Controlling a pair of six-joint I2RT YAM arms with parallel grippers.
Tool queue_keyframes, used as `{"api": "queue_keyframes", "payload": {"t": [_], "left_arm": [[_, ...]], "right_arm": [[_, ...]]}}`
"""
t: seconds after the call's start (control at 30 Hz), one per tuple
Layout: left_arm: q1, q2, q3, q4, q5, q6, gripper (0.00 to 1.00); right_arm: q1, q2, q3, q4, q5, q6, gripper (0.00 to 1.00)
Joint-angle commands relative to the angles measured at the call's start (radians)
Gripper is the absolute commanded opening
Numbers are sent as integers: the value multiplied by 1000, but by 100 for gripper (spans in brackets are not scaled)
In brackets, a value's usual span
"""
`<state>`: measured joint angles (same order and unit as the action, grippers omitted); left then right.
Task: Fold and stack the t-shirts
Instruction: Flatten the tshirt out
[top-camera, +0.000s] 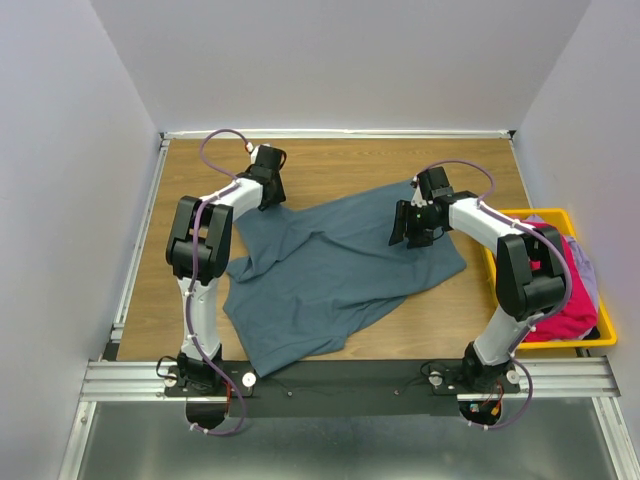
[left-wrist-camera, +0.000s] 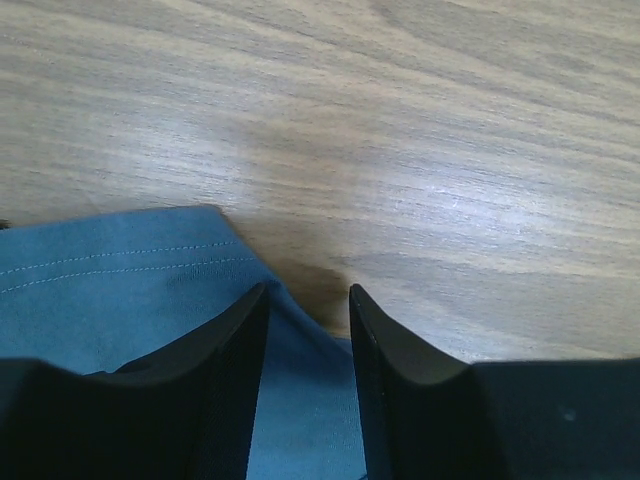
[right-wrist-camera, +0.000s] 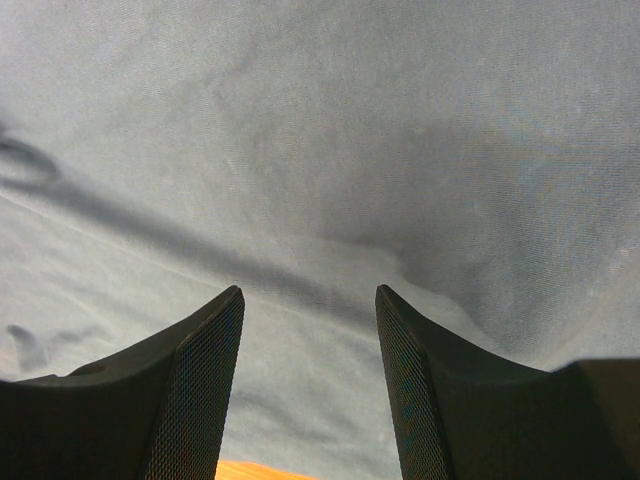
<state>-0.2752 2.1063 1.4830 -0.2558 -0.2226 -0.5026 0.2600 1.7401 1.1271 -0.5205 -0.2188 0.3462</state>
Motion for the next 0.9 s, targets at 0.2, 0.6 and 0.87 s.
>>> {"api": "queue_keyframes", "payload": {"t": [0.2,0.6,0.87], "left_arm": [[2,-12,-55,-45,-67,-5,45],[-37,-61,-58,-37,-41,-5,0],[-197,-150,62,-74,-133,24,0]], "right_arm": [[2,-1,-3,-1,-11,-15,63],[2,-8,2,-1,-11,-19,63],[2,-40,-1,-1,16,-9,63]]}}
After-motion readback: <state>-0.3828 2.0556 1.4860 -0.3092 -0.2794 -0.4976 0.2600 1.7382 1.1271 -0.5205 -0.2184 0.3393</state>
